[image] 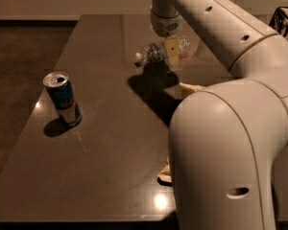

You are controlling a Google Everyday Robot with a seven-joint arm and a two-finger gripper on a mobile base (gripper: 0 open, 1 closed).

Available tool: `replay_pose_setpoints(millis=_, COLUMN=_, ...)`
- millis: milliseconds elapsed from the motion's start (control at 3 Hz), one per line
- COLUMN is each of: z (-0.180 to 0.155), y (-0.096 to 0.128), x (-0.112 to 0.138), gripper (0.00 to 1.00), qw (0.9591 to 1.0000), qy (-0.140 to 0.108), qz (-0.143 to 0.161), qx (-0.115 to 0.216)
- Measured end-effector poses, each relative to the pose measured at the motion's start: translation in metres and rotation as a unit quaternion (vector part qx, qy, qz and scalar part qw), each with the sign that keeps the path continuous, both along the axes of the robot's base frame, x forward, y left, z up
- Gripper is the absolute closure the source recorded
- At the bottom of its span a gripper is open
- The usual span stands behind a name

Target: Move water bottle near redbull can

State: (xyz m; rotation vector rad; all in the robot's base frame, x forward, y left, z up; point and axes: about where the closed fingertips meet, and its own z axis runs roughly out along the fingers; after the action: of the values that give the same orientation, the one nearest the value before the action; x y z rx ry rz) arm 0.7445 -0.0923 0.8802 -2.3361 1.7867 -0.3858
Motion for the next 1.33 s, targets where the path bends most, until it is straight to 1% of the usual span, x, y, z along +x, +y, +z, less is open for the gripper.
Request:
replay_pose_setpoints(millis=333, z=-0.010, y=-0.007, x=-0.001, gripper=0.18, qw=0.9992, qy=0.020, qz=0.014, qx=-0.032)
replay_pose_setpoints(millis=667, z=-0.017, y=-0.009, x=-0.001, gripper=0.42, qw=0.9982, qy=0.029, qz=0.019, qx=-0.050)
replay_pose_setpoints(millis=1000, z=-0.015, y=-0.007, x=-0.001, gripper=0.65, qw=0.9981, qy=0.028, qz=0.020, qx=-0.051)
replay_pose_setpoints(millis=1333, z=-0.002, y=-0.003, x=-0.012, gripper=0.88, qw=0.9987, qy=0.026, qz=0.013, qx=-0.042)
